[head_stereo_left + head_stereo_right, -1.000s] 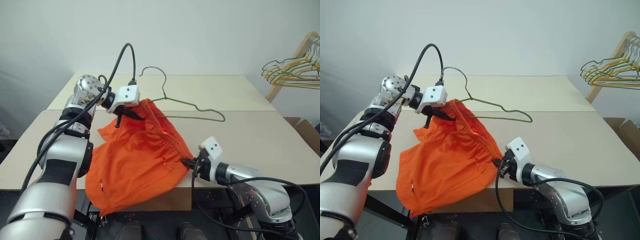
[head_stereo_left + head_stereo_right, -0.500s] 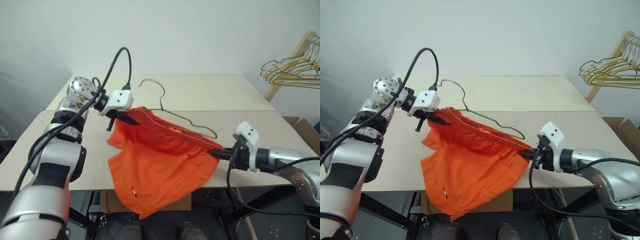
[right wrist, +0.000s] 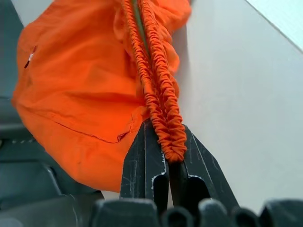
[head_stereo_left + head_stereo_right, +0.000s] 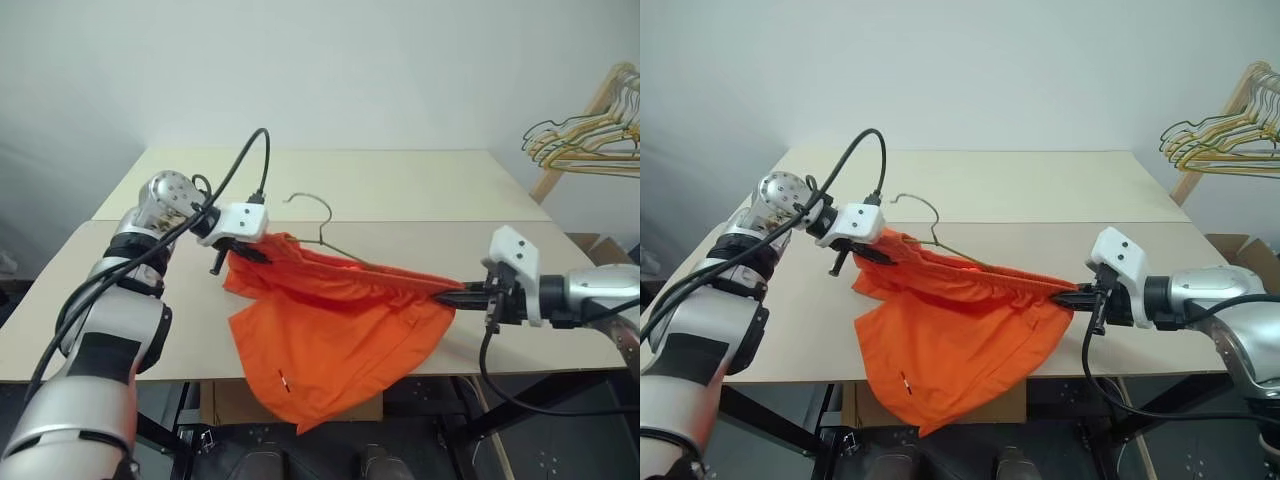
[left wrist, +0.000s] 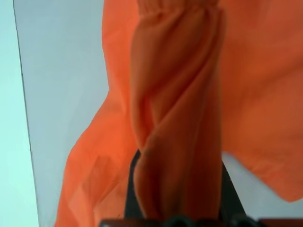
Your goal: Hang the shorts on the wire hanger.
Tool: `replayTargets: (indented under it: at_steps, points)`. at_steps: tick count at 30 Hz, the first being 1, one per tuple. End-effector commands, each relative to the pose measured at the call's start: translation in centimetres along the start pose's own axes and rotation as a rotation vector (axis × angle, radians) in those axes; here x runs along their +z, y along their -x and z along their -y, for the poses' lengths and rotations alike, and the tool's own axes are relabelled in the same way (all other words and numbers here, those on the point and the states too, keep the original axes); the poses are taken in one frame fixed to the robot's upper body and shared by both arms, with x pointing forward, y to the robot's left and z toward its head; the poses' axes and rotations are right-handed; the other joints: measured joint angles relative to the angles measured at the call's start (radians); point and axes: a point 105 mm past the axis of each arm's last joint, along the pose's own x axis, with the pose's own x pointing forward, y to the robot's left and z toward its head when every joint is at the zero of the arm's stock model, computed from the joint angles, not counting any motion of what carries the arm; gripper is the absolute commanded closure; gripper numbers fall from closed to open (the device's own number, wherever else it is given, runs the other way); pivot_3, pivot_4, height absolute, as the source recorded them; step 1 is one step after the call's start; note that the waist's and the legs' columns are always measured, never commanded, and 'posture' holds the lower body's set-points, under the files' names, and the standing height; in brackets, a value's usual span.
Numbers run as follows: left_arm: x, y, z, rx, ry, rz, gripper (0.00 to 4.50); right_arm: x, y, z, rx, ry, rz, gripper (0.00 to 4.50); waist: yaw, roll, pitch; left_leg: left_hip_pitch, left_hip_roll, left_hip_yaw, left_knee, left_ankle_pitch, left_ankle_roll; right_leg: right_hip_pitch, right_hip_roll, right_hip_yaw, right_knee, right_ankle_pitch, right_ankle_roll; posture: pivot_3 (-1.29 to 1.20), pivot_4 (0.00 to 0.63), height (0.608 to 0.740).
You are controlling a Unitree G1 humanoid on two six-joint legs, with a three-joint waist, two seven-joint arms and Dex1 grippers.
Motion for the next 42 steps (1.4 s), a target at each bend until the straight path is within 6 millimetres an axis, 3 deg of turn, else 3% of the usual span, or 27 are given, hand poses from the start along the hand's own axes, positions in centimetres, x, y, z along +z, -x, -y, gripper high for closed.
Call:
replayTargets:
  at_steps: [1,7,10,12,18,20,23,25,28,34,42]
  points:
    - [-1.9,0.2,0.5,0.009,0.034,-0.089,4.50,1.4,0.5,0.5,-0.022,0.090,-0.027,4.45,-0.002,0.000,0.000,0.000,0.000,0.000,0.000,0.000,0.000,0.000,0.000,0.000,0.000,0.000,0.000,0.08,0.000,0.740]
    - [0.1,-1.2,-0.2,0.001,-0.001,-0.026,4.50,3.6,-2.5,-0.5,0.023,0.149,-0.018,4.45,-0.003,0.000,0.000,-0.001,0.000,0.001,0.000,0.000,0.000,-0.002,0.000,0.000,0.000,-0.001,-0.001,0.07,0.000,0.740]
    - [0.9,-1.2,-0.9,0.026,0.008,0.006,4.50,3.0,-3.2,-0.2,0.006,0.147,-0.068,3.73,-0.002,0.000,0.000,-0.002,0.000,0.001,0.000,0.000,0.000,-0.002,0.000,0.000,0.000,-0.001,-0.002,0.07,0.000,0.740]
    - [1.1,-1.1,-1.1,0.034,0.010,0.010,4.50,2.5,-3.3,-0.2,0.001,0.147,-0.094,2.98,0.002,0.000,0.000,-0.003,0.000,0.001,0.000,0.000,0.000,-0.003,0.000,0.000,0.000,0.000,-0.001,0.07,0.000,0.740]
    - [0.5,-0.5,-1.3,0.060,0.029,-0.006,4.50,2.5,-1.1,0.7,-0.059,0.147,-0.096,0.92,0.003,0.000,0.000,-0.003,0.000,0.001,0.000,-0.001,0.001,-0.003,-0.001,0.000,-0.001,0.001,0.001,0.07,0.000,0.740]
    - [0.4,-0.5,-1.3,0.061,0.030,-0.008,4.50,3.1,-0.2,1.3,-0.094,0.157,-0.080,0.92,0.002,0.000,0.000,-0.003,0.000,0.001,0.000,-0.001,0.001,-0.003,-0.001,0.000,-0.001,0.001,0.001,0.07,0.000,0.740]
    - [0.4,-0.4,-1.2,0.055,0.029,-0.007,4.50,5.9,0.9,1.6,-0.118,0.179,0.020,0.92,-0.002,0.000,0.000,-0.002,0.000,0.001,0.000,-0.001,0.001,-0.003,-0.001,0.000,0.000,0.001,0.001,0.08,0.000,0.740]
    - [0.4,-0.5,-1.1,0.048,0.026,-0.010,4.50,7.7,0.4,0.9,-0.085,0.195,0.084,0.92,-0.006,0.000,0.000,-0.001,0.000,0.001,0.000,-0.001,0.001,-0.003,0.000,0.000,0.000,0.001,0.001,0.08,0.000,0.740]
    - [0.6,-0.5,-1.2,0.046,0.025,-0.010,4.50,9.4,-2.3,-0.6,-0.009,0.213,0.129,0.92,-0.010,0.000,0.000,0.001,0.001,0.001,-0.001,-0.001,0.001,-0.002,0.001,0.000,0.002,0.000,-0.001,0.07,0.000,0.740]
    - [0.4,-0.3,-1.3,0.033,0.011,-0.052,4.50,10.4,-7.5,-1.5,0.031,0.216,0.119,0.92,-0.006,0.000,0.000,-0.002,0.001,0.001,-0.001,-0.001,0.001,-0.005,0.001,0.000,0.003,0.000,-0.001,0.08,0.000,0.740]
    - [-0.6,0.0,-1.1,0.014,-0.015,-0.143,4.50,11.4,-11.1,-1.5,0.027,0.192,0.115,0.92,-0.001,0.000,0.000,-0.004,0.001,0.001,-0.002,-0.001,0.001,-0.005,0.000,0.000,0.002,0.004,-0.007,0.09,0.000,0.740]
